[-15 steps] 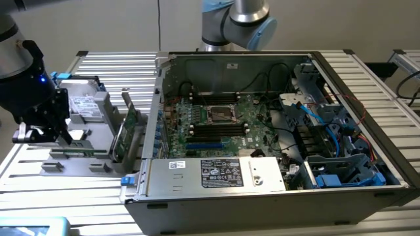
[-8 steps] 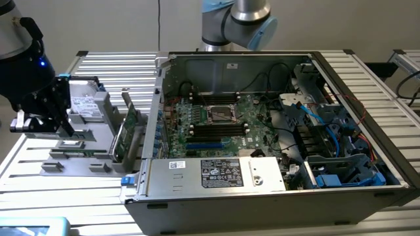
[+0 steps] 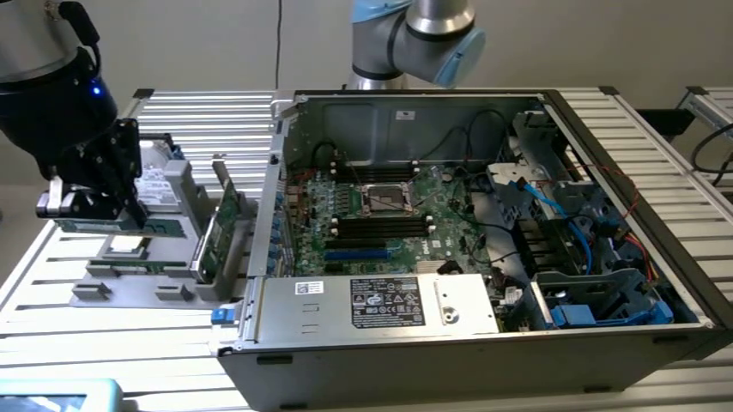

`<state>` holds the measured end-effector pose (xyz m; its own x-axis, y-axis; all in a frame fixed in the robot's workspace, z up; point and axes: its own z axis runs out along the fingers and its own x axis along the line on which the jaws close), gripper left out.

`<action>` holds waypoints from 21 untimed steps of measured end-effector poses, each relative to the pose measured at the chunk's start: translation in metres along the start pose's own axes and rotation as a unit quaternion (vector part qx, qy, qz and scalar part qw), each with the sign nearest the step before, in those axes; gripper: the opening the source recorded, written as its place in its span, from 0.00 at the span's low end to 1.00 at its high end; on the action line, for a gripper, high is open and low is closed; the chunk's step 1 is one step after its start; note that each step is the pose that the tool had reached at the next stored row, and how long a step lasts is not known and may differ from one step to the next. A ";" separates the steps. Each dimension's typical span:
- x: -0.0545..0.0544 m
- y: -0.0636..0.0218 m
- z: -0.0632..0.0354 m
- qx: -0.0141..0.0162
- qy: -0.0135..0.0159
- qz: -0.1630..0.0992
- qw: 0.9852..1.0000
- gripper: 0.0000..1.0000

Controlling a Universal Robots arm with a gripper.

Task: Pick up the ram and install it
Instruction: 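Pick up the ram and move it above insertion slot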

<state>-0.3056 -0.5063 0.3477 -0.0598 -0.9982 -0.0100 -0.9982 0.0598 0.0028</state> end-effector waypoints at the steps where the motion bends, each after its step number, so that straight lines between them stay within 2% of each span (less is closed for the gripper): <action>1: 0.000 -0.0042 -0.0018 0.000 0.000 0.000 1.000 0.13; 13: -0.003 -0.0530 -0.0152 0.000 -0.001 -0.002 1.000 0.13; 17: -0.004 -0.0588 -0.0239 0.000 -0.004 -0.002 1.000 0.13; 19: -0.004 -0.0630 -0.0287 0.000 -0.008 -0.002 1.000 0.13; 21: -0.004 -0.0690 -0.0321 0.000 -0.009 -0.002 1.000 0.13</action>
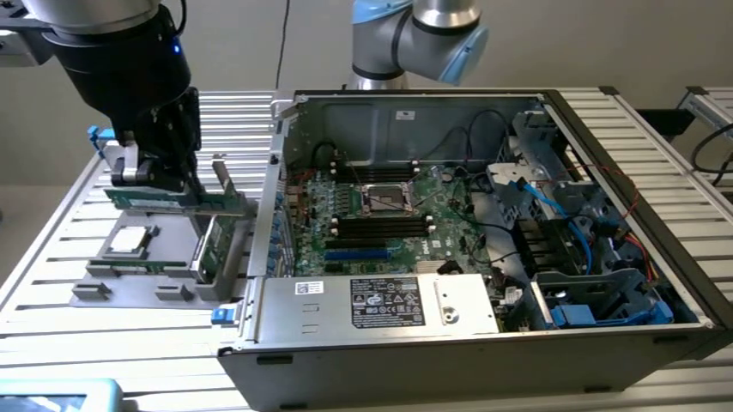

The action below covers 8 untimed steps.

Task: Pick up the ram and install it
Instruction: 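Pick up the ram and move it above insertion slot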

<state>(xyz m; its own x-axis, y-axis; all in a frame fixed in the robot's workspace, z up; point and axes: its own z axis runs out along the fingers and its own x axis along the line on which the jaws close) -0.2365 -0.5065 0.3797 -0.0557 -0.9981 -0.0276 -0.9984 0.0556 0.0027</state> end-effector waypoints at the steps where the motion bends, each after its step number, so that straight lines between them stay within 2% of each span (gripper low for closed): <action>1: 0.000 -0.0035 -0.0013 0.000 0.000 0.000 1.000 0.13; 8: -0.002 -0.0284 -0.0089 0.000 -0.001 -0.001 1.000 0.13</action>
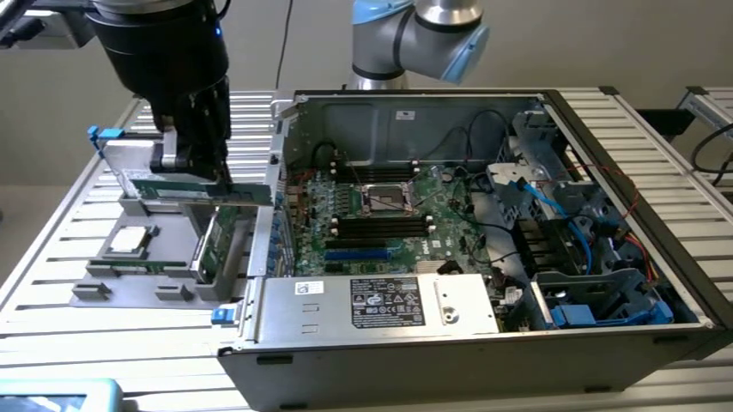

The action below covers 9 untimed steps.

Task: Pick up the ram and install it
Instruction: 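Pick up the ram and move it above insertion slot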

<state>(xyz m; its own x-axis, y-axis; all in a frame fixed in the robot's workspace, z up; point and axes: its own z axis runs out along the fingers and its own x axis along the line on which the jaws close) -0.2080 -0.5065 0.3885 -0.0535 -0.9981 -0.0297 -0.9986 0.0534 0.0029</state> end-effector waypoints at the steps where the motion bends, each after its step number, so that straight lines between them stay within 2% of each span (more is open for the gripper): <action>1: 0.000 -0.0032 -0.0008 0.000 0.000 0.000 1.000 0.13; 4: -0.001 -0.0129 -0.0023 0.000 0.000 -0.002 1.000 0.13; 9: -0.002 -0.0348 -0.0024 0.000 0.000 -0.003 1.000 0.13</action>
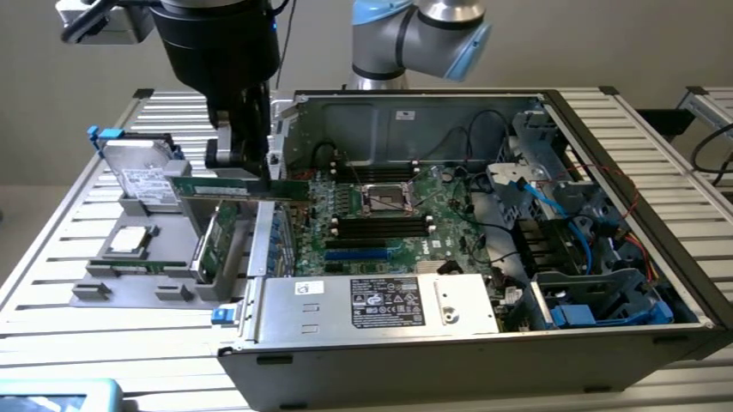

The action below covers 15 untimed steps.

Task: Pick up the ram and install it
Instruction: 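Pick up the ram and move it above insertion slot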

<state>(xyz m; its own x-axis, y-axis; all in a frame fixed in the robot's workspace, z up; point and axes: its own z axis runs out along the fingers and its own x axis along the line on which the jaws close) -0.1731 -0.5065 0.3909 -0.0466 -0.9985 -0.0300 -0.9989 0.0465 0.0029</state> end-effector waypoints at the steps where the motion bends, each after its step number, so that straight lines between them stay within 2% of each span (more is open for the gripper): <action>1: 0.000 -0.0044 0.0000 0.000 0.000 0.000 1.000 0.13; 9: -0.004 -0.0390 0.0001 0.000 0.001 0.000 1.000 0.13; 15: -0.011 -0.0527 0.0025 -0.001 0.010 0.000 1.000 0.13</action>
<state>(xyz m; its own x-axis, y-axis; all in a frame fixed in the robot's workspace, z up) -0.1199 -0.4980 0.3886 -0.0459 -0.9989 -0.0091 -0.9989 0.0459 0.0052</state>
